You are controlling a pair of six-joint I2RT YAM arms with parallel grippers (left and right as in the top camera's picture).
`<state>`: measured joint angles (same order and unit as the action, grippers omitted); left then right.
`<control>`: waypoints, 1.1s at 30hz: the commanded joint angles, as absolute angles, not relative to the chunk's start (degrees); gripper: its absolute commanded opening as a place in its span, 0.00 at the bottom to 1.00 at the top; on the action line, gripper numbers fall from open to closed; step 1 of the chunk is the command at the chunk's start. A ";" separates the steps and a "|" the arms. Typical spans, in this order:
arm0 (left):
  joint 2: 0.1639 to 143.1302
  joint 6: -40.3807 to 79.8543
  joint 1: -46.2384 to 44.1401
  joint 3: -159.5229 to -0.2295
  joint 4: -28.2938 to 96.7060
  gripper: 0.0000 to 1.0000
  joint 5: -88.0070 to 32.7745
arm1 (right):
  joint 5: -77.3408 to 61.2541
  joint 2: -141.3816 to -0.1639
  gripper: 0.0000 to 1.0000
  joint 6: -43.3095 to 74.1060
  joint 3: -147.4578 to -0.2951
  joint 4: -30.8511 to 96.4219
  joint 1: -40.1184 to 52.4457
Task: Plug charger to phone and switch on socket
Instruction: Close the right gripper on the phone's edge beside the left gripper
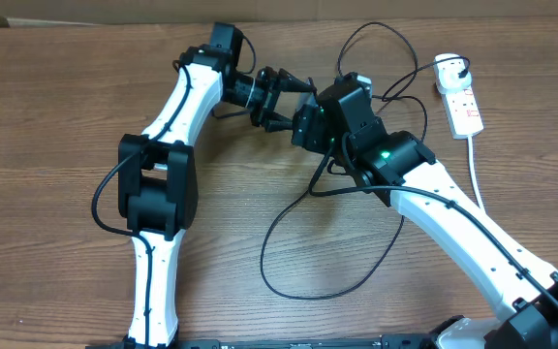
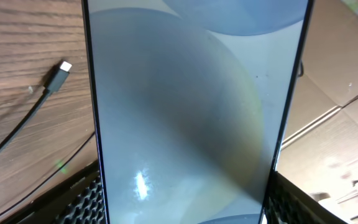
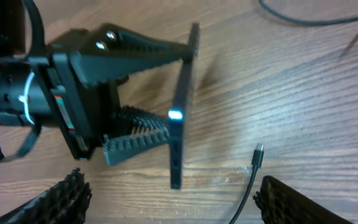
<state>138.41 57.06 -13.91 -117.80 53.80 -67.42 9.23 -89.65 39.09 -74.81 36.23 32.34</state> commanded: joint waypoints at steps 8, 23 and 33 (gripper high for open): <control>135.20 57.14 -16.05 -118.67 53.65 0.62 -65.41 | 12.80 -93.10 0.77 40.53 -75.50 35.66 32.29; 135.20 55.46 -17.30 -118.67 52.88 0.61 -63.96 | 15.35 -96.51 0.64 41.17 -75.48 33.47 32.18; 135.20 56.42 -17.56 -118.67 53.41 0.61 -64.66 | 14.55 -98.87 0.63 41.15 -75.48 31.31 32.16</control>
<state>138.41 56.84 -17.19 -117.80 53.17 -62.28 13.93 -99.00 40.73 -74.81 32.53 32.27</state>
